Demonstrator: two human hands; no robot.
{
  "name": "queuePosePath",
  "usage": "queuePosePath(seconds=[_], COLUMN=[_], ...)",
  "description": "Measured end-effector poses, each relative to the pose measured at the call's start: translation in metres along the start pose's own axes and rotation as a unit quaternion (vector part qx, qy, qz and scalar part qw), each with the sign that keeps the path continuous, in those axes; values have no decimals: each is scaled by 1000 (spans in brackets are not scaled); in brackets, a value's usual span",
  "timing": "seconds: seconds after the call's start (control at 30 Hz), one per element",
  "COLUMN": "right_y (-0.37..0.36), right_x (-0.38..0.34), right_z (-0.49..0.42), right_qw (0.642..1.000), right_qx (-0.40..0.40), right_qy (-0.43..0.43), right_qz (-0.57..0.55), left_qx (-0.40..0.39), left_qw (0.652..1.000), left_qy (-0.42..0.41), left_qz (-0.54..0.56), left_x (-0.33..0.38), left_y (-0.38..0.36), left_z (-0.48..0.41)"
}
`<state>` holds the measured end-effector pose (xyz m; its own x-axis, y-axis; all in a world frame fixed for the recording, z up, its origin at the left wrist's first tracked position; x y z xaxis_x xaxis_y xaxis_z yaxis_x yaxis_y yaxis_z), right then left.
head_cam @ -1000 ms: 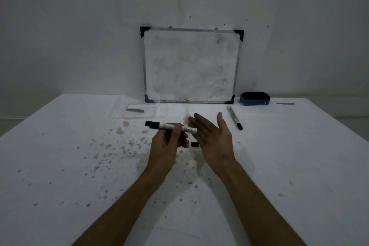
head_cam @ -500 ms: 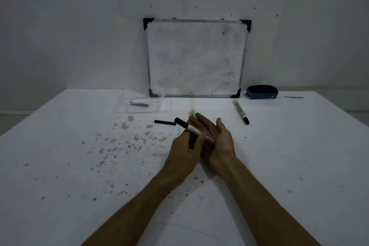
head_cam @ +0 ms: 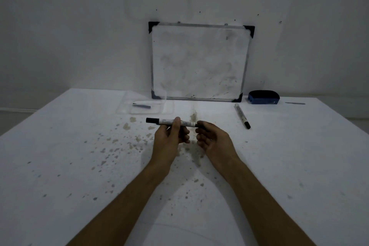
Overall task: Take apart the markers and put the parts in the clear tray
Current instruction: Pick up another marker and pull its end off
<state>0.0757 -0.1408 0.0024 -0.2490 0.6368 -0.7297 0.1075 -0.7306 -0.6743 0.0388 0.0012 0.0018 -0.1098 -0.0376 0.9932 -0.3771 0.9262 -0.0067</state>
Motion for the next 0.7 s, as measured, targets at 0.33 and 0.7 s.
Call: queuePosePath(seconds=[0.33,0.7], right_y=[10,28], right_x=[-7,-24], right_z=[-4,-2], right_qw=[998,970], right_qx=[31,68], right_qy=[37,143], right_qz=[44,184], left_qx=[16,-75], left_qw=[1000,906], left_qy=[-4,-127], left_qz=[-24,-397], left_x=[-1,-4], left_y=[27,41], left_z=[-26,-17])
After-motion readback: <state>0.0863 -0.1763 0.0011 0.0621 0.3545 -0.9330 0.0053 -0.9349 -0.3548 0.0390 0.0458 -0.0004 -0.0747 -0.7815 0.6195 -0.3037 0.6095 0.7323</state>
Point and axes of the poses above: each hand's wrist, its own z-axis away from the middle knuckle, its own y-axis out of the back of the hand, x = y × z, the point moved 2 cm from there along -z, towards the middle knuckle, and after that the axes turned 13 degrees about -z, right-handed, at the moved point
